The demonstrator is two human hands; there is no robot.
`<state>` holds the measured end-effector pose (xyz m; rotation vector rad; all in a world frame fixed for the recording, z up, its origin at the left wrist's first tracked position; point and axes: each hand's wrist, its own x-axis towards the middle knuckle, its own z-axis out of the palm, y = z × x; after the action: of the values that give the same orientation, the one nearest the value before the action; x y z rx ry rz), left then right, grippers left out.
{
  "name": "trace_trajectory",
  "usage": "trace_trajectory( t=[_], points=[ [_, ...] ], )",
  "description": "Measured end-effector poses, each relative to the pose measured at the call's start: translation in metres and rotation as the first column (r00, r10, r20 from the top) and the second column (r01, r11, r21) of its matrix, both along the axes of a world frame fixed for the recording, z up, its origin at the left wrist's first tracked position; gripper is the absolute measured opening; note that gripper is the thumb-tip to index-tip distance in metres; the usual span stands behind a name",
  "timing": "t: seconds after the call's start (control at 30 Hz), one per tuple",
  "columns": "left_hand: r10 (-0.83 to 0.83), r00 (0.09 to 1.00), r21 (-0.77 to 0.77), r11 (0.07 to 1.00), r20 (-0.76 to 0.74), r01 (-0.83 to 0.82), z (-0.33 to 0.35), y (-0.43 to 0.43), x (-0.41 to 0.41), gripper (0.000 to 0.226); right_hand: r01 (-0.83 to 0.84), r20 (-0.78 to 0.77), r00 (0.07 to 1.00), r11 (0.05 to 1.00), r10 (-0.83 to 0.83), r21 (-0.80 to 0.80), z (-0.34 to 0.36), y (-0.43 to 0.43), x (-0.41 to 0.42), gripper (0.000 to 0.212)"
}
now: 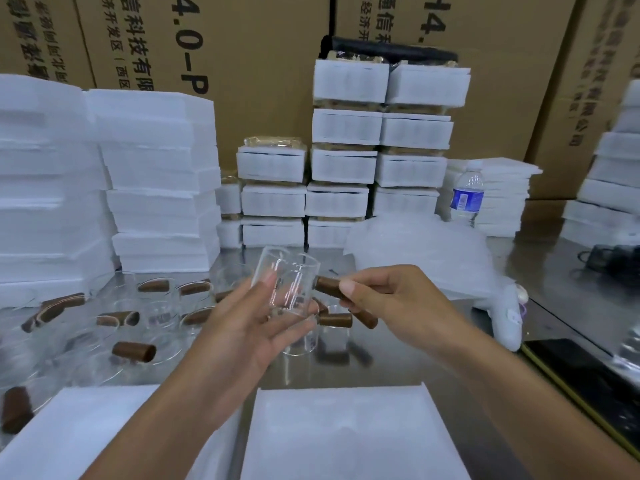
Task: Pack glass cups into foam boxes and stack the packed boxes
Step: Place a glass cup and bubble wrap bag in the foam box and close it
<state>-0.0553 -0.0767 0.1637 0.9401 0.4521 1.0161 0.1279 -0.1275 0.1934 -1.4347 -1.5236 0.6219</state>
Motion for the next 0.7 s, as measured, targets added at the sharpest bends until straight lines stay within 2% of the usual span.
trace_trajectory(
  t=[0.07,0.13,0.23,0.3,0.4,0.53,0.6,0.7],
  points=[
    [0.029,0.998,-0.051,0.998,0.047,-0.027,-0.004,0.003,-0.004,0.047,0.056,0.026,0.998,0.998,-0.056,0.006,0.000,0.008,0.012,0.025],
    [0.072,0.994,-0.090,0.994,0.085,-0.064,-0.006,0.007,-0.011,0.056,0.233,0.141,0.959,0.968,-0.244,0.090,-0.004,0.023,0.032,0.028],
    [0.115,0.988,-0.114,0.988,0.103,-0.103,-0.007,0.011,-0.019,0.060,0.432,0.435,0.747,0.865,-0.503,0.257,-0.011,0.042,0.073,0.040],
    [0.157,0.980,-0.126,0.982,0.122,-0.142,-0.007,0.014,-0.021,0.050,0.495,0.596,0.605,0.836,-0.528,0.238,-0.016,0.050,0.099,0.048],
    [0.202,0.967,-0.135,0.974,0.153,-0.182,-0.008,0.016,-0.020,0.038,0.601,0.717,0.495,0.790,-0.491,0.126,-0.025,0.055,0.124,0.047],
    [0.211,0.964,-0.151,0.971,0.160,-0.188,-0.008,0.016,-0.019,0.036,0.663,0.696,0.402,0.714,-0.595,0.227,-0.032,0.055,0.131,0.024],
    [0.207,0.963,-0.153,0.971,0.174,-0.182,-0.006,0.015,-0.020,0.034,0.674,0.619,0.411,0.680,-0.670,0.288,-0.030,0.055,0.128,0.023],
    [0.203,0.954,-0.162,0.972,0.220,-0.169,-0.002,0.013,-0.022,0.037,0.674,0.390,0.484,0.618,-0.783,0.405,-0.020,0.055,0.116,0.024]
  ],
)
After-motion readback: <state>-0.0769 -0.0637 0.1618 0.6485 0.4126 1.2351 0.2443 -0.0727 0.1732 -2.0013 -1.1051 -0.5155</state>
